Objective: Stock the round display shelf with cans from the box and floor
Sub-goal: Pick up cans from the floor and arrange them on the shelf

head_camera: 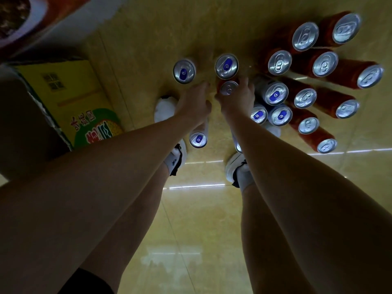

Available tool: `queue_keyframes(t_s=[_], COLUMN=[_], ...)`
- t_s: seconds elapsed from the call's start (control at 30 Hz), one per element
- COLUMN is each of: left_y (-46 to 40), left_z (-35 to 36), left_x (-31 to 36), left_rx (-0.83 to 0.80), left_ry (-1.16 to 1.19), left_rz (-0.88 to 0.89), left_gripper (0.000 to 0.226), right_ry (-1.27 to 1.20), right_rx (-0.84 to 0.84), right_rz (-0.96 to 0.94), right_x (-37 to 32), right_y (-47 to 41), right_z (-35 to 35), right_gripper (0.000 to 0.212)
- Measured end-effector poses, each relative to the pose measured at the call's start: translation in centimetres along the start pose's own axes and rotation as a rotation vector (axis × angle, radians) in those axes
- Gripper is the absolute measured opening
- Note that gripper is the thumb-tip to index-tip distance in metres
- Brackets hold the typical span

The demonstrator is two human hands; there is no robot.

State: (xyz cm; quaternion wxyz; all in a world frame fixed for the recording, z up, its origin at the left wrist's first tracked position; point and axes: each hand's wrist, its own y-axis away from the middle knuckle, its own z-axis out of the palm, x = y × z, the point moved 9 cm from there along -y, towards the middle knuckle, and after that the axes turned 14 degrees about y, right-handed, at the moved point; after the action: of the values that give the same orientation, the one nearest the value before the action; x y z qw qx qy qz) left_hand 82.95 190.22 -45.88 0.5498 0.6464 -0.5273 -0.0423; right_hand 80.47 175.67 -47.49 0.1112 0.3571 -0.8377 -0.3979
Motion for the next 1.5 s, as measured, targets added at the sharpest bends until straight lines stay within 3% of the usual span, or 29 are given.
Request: queue_keyframes(t_s=[0.43, 0.73, 0.87, 1.17, 1.37, 1.5], left_y=[1.3, 4.2, 5.3, 9.2, 13.3, 16.9], left_z=[0.1, -0.8, -1.5, -4.3, -8.7, -12.8], left_x=[-1.2, 1.1, 2.4, 9.0, 12.7, 16.6], left_rx=[0.03, -0.006, -0.032, -0.082, -0.022, 0.027], left_ry=[0.033, -0.155, -0.206, -0.107, -0.072, -0.004], left_rz=[-0.008, 0.053, 0.045, 0.104, 0.035, 0.046], left_gripper=[0.033, 0.061, 0.076, 0.056, 0.069, 0.074], right_ry=[-0.055, -0.027, -0.02, 0.029, -0.138, -0.07], right_rx=[-0.012, -0.046, -0.141, -0.351, -0.437, -0.235], right_rz=[-0.01, -0.098, -0.2, -0.341, -0.269, -0.344], right_x=[0.3, 0.2, -0.6, -2.2, -3.9, -5.5], right_y=[1.0, 4.9, 6.4, 9.9, 13.0, 15.8], right_z=[-0.1, -4.8, -7.2, -12.0, -15.9, -22.0], right_gripper=[0.066, 0.044, 0.046, 0.061, 0.035, 0.04])
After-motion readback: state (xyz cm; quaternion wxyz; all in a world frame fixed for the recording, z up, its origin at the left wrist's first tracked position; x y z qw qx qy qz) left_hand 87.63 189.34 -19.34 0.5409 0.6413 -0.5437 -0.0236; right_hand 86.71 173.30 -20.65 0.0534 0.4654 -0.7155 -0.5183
